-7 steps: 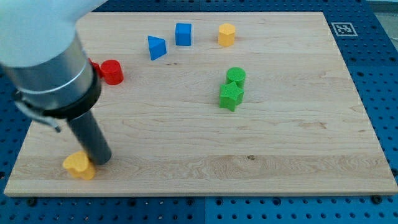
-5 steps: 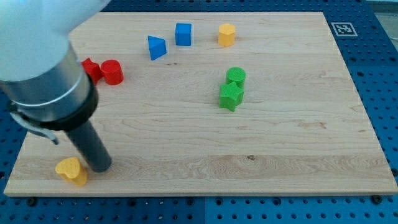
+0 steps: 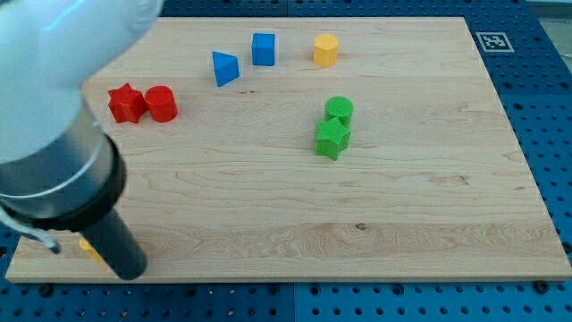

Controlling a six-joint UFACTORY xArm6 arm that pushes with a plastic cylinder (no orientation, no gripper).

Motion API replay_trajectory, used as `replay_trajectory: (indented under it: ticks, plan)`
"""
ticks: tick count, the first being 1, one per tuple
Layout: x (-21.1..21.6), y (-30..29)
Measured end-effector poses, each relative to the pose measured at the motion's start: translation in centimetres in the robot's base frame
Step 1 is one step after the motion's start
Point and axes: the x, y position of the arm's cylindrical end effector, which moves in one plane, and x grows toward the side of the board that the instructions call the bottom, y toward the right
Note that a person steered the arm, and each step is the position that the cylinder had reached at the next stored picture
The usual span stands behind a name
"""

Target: Move the yellow heart slightly to the left

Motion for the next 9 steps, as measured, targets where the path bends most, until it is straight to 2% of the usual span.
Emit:
replay_trajectory:
  ticks: [2, 3, 4, 6, 7, 9]
  plan:
    - [-0.1, -8.3]
    - [-0.1, -8.5]
    - [-1.5, -8.6]
    - [-8.2, -10.3]
    - [-10.2, -7.4]
    - [-12.3, 3.2]
